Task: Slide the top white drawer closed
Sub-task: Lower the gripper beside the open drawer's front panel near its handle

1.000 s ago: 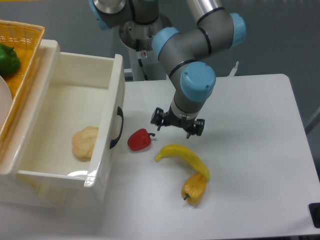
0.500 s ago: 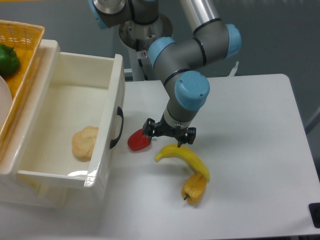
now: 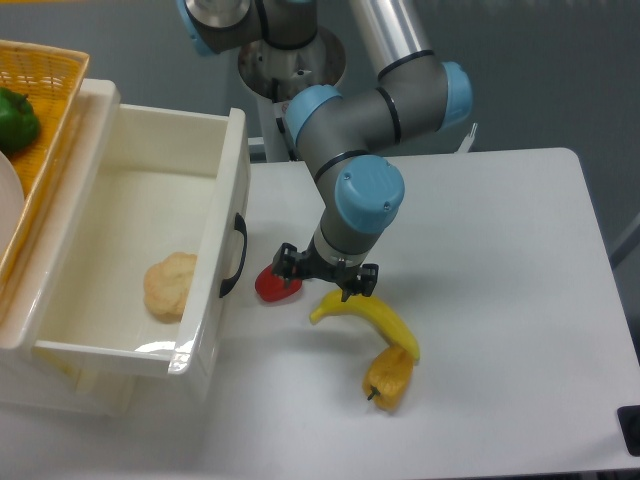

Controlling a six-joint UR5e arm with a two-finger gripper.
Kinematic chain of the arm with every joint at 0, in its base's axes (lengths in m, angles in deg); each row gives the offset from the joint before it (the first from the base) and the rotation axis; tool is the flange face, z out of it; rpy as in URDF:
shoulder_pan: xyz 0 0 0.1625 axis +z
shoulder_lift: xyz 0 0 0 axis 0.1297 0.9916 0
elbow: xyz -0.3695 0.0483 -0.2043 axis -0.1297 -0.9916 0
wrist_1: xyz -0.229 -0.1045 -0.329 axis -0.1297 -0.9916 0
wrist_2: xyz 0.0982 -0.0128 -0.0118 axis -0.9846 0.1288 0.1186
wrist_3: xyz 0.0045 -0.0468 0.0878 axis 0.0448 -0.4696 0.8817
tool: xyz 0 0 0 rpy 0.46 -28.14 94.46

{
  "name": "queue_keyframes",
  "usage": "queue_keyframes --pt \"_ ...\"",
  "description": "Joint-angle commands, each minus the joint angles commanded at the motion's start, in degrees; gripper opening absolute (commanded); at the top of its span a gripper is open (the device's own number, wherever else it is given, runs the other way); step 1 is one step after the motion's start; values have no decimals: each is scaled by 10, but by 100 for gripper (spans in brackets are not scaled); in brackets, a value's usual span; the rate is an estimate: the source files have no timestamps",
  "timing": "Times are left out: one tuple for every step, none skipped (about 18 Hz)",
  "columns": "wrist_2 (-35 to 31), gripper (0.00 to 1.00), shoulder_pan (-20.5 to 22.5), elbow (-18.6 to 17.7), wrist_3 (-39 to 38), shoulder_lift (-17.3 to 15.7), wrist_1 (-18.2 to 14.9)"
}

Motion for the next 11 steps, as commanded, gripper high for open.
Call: queue_keyframes --pt "0 100 -1 -1 0 1 0" --pt "0 100 -1 -2 0 2 0" --pt "0 100 -3 -2 0 1 0" --pt "0 100 -4 -1 1 1 0" --pt "1 100 -5 -1 1 0 0" --pt "1 100 -6 -1 2 0 0" --pt "1 100 -7 -1 2 0 0" --pt "1 100 -13 0 3 -1 0" --pt "1 100 -15 0 3 -1 0" --pt "1 100 -17 0 3 -1 0" --pt "1 100 -18 0 3 -1 0"
